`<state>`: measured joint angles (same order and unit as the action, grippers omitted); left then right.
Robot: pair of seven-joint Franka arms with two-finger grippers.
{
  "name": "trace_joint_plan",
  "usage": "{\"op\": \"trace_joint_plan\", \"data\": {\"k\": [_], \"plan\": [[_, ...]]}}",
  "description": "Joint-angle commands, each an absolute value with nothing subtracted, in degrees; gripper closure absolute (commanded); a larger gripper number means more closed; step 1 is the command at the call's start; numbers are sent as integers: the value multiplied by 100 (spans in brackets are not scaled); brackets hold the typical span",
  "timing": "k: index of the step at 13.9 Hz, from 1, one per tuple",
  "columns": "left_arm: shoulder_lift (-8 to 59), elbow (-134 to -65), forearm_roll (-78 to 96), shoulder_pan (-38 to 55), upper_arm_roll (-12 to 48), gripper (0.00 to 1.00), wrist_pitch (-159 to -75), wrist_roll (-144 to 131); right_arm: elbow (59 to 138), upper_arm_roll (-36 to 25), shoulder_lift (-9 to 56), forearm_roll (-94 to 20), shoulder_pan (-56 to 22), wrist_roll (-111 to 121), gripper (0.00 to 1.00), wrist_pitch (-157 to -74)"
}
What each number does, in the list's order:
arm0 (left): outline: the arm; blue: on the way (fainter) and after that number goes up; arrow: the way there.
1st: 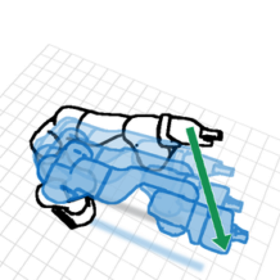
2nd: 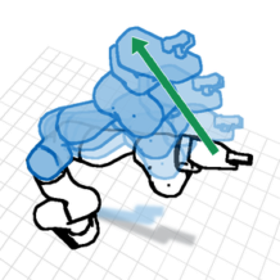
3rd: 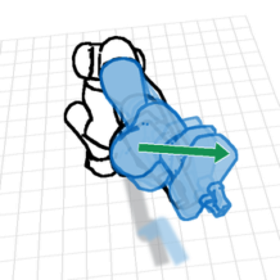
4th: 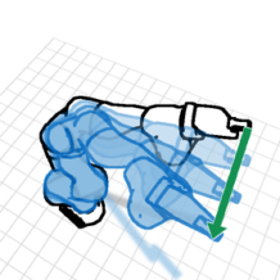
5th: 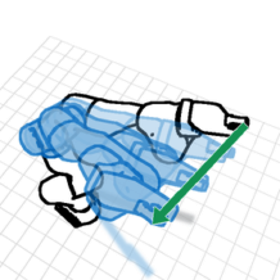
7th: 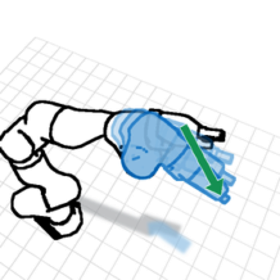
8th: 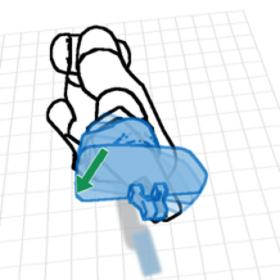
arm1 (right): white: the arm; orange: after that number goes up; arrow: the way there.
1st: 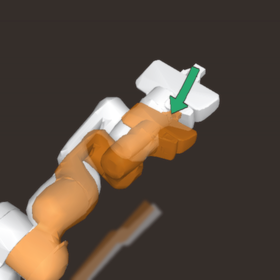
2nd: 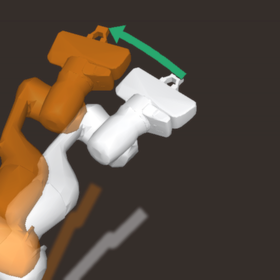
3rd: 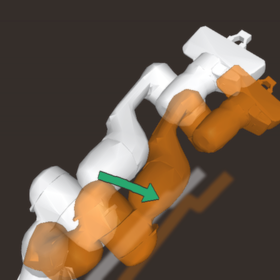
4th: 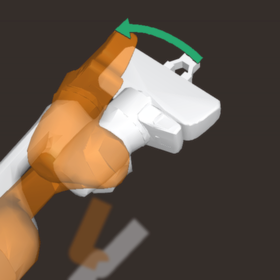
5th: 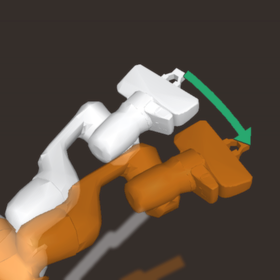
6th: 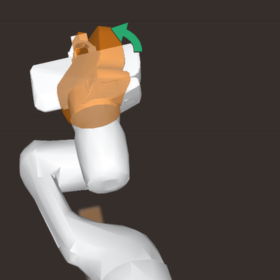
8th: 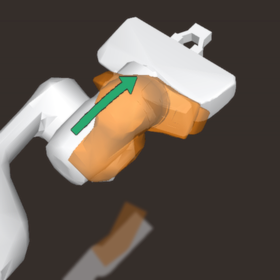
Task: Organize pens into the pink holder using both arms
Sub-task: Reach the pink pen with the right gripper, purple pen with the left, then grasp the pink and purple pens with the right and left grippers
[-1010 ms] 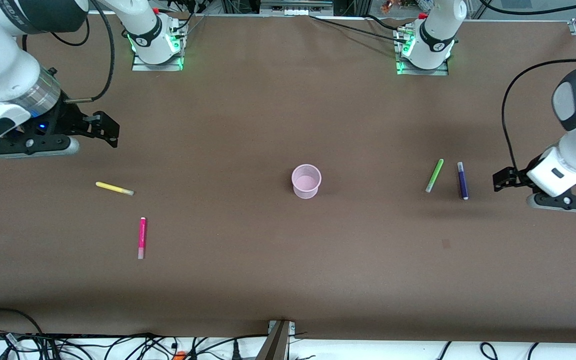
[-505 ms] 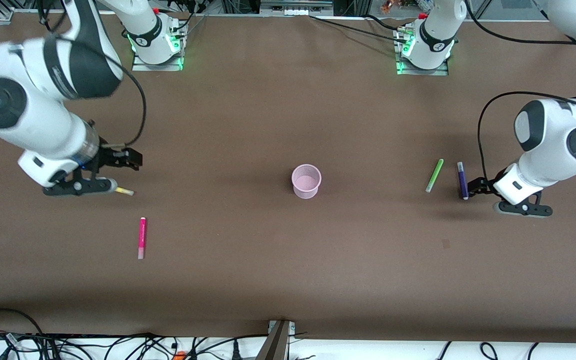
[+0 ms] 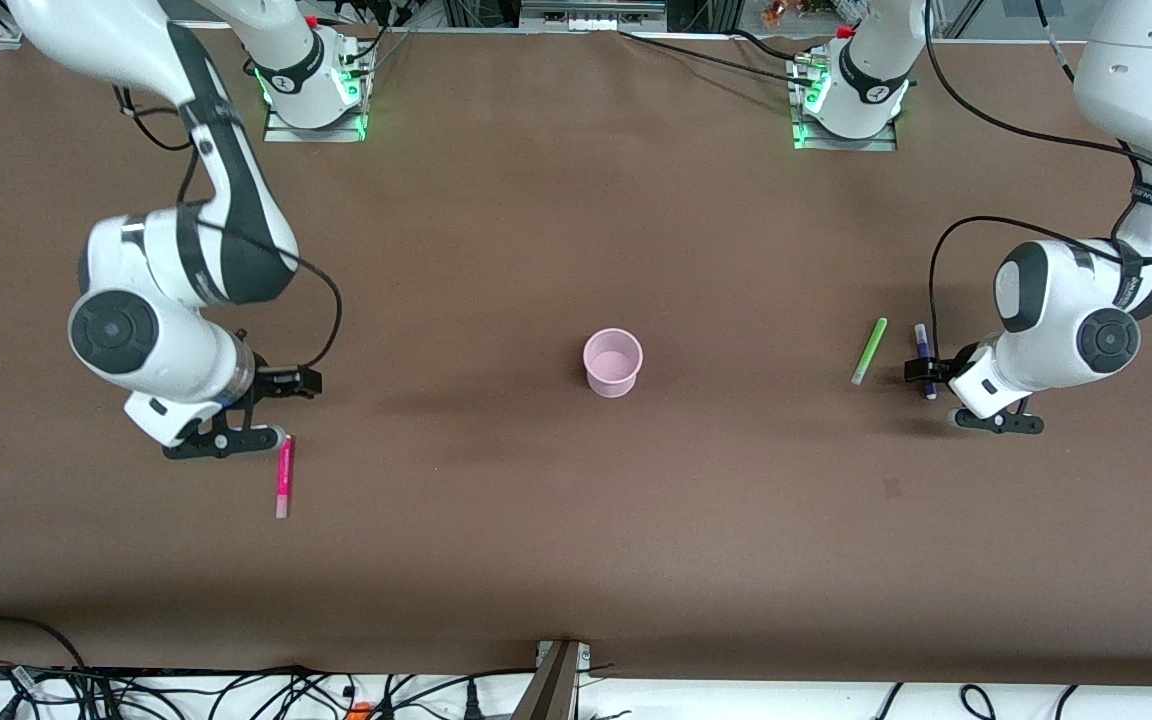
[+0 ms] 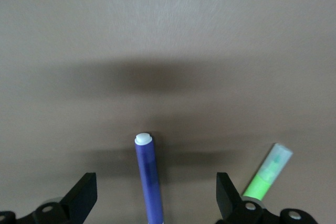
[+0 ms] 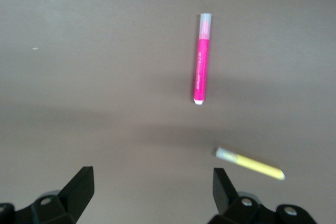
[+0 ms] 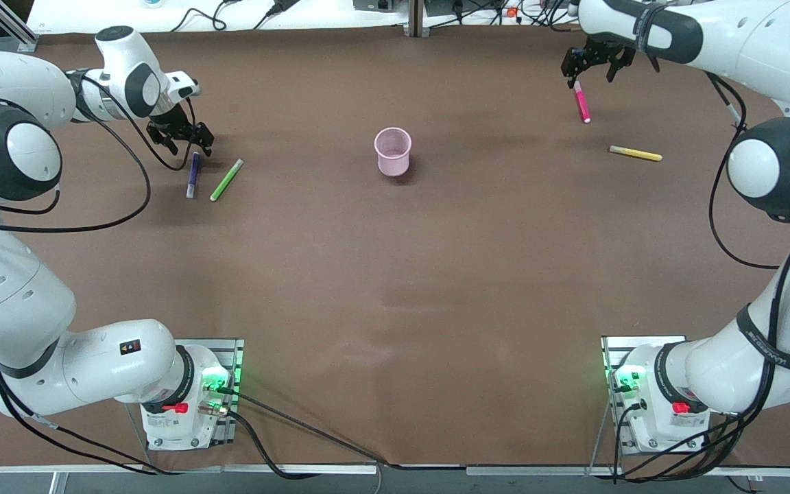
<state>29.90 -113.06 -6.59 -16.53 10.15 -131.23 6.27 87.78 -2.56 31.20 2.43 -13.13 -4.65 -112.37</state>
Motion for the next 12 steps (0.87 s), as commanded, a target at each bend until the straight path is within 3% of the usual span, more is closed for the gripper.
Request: {"op": "trace_joint_plan", "data": {"k": [1,3,4,7,8,11,12], "plan": [[3094,-11312,-659,-1714,1028,0,-13157,694,8657,-246,3671,79,-1126,-167,0,-11634],[3137,-11294,-659,-1714,1028,29,-13157,694,8657,-246,3998,88,-994,-80,0,-12109],[3181,-11277,-659,-1714,1028,37,-13166,712,8675,-246,4077,70,-932,34,1,-12207],[3199,-11268,-965,-1714,1028,82,-13184,765,8684,-237,4262,62,-879,114,6,-12234],[3234,-11250,-1054,-1714,1028,87,-13201,765,8684,-237,4297,62,-870,114,9,-12260],[3366,-11241,-1072,-1766,1011,87,-13394,756,8684,-246,4473,70,-835,193,18,-12470],[3323,-11233,-1072,-1767,1011,96,-13360,756,8675,-246,4561,79,-765,376,20,-12628]]}}
